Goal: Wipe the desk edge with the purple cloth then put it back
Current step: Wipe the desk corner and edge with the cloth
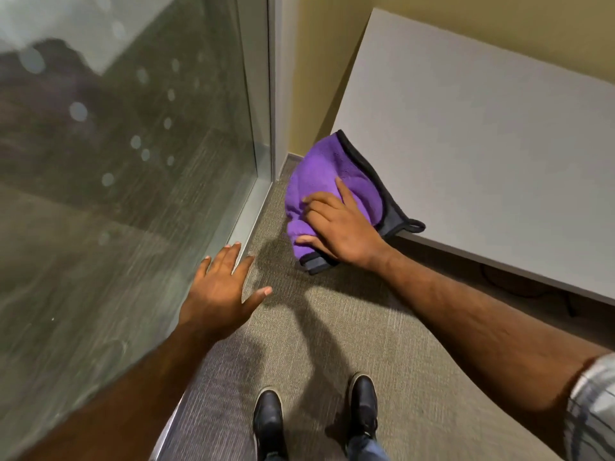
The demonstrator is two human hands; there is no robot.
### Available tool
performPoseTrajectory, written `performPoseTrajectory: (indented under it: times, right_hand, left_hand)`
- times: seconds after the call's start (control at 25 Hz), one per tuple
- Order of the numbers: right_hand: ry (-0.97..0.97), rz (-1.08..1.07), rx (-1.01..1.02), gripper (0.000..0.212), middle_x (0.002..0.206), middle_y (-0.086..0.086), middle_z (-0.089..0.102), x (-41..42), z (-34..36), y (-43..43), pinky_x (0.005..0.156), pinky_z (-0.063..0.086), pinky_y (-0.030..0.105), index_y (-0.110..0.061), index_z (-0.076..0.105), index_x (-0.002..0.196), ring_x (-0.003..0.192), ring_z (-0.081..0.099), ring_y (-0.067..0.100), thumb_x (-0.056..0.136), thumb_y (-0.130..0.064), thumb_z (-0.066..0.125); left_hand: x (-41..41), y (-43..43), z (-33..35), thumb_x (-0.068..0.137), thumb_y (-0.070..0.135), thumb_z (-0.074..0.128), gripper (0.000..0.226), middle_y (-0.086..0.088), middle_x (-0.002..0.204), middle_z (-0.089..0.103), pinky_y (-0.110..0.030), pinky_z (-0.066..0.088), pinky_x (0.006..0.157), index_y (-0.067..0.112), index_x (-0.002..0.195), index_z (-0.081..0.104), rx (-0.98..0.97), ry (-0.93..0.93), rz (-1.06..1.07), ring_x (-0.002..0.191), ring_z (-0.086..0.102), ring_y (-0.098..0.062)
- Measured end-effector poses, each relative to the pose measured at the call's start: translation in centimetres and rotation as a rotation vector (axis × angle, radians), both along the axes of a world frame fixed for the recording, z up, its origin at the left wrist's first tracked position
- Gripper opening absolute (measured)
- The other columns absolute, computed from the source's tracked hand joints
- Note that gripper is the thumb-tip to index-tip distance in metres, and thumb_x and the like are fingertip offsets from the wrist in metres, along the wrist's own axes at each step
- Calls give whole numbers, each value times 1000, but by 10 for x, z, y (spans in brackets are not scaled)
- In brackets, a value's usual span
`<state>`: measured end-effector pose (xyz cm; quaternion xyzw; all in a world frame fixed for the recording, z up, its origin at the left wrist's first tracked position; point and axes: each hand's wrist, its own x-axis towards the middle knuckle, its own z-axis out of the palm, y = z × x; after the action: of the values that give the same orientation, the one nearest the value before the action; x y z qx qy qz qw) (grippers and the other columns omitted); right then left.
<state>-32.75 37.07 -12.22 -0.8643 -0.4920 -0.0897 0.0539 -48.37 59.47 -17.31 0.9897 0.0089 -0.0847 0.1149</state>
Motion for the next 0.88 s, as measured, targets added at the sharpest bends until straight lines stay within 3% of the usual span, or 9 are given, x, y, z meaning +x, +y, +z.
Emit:
performPoseTrajectory:
  times: [0.2,0.44,0.68,0.8,0.88]
  right_hand:
    - [-220,-65,190,43,106,8,74,-13,-19,-55,105,40,62,-6,72,99,114,63,26,97,-45,54]
    - [-215,-244,316,45,112,15,71,-14,-19,-77,99,47,56,-1,70,103,117,61,34,100,-41,50]
    - [49,-878,673,49,103,14,68,9,8,-50,85,47,41,-4,64,105,98,61,33,102,-47,40]
    - [104,-1034,611,48,109,10,67,25,14,-34,99,43,54,-10,63,110,109,59,33,101,-50,37]
    - [197,-1072,542,49,121,7,64,38,14,-30,113,27,63,-13,61,116,121,54,30,101,-52,35]
  left_hand:
    - [1,4,0,87,74,24,83,-18,153,41,-54,28,114,14,137,52,-12,-6,0,142,38,-32]
    - [8,8,-1,86,74,24,83,-14,157,35,-54,24,117,17,140,48,-28,4,20,146,31,-29]
    - [14,11,0,86,74,27,81,-15,156,36,-54,27,116,17,141,46,-36,12,58,146,31,-30]
    - [15,8,1,86,73,27,80,-14,157,34,-54,26,116,18,142,45,-47,23,58,146,30,-29]
    - [16,6,0,85,73,27,81,-13,157,34,-54,25,116,18,142,46,-56,28,60,146,30,-29]
